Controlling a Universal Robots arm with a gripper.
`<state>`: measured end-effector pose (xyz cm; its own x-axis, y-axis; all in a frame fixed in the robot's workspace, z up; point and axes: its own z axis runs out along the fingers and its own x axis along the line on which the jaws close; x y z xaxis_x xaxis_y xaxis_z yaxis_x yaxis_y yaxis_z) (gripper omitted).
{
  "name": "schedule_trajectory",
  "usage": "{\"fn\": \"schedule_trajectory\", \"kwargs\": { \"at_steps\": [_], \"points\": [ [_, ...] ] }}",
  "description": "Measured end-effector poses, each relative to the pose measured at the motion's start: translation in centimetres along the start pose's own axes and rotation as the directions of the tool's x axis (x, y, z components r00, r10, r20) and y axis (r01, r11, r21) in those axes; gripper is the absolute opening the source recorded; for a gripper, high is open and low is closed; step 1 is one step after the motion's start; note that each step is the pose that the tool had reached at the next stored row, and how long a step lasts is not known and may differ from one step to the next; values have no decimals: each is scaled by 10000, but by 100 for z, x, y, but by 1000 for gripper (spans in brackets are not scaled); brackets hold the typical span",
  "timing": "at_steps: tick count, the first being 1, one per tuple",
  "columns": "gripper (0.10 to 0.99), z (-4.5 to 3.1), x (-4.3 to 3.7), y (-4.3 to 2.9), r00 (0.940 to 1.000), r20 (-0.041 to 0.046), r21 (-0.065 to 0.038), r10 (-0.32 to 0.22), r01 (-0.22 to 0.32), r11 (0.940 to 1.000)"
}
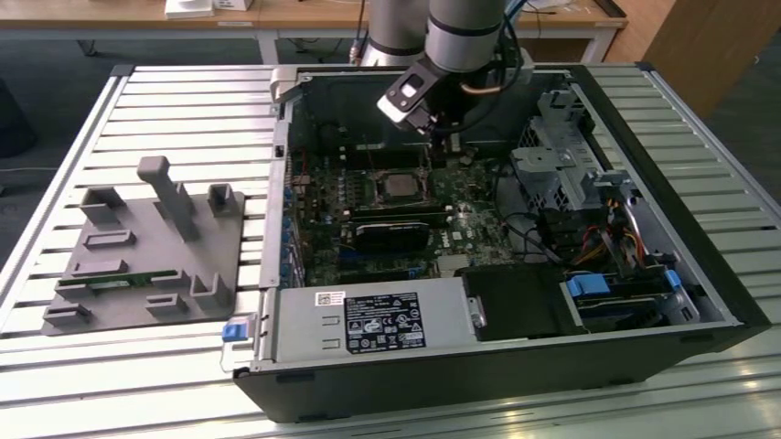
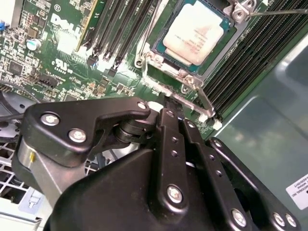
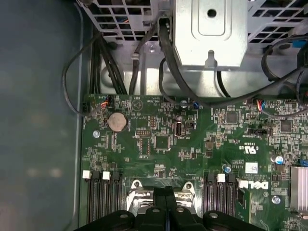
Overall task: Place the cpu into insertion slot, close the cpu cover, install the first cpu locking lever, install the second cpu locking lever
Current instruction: 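Close the cpu cover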
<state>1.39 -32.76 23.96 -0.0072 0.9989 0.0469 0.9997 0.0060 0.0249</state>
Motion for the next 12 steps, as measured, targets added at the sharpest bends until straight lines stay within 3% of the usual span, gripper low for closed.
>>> {"fn": "schedule_trajectory", "kwargs": {
  "at_steps": [9, 12],
  "points": [
    [106, 63, -3, -43, 10000, 2, 1, -1, 1, 10000],
    [106, 85, -3, -114, 10000, 1, 1, 0, 0, 10000]
  ]
}}
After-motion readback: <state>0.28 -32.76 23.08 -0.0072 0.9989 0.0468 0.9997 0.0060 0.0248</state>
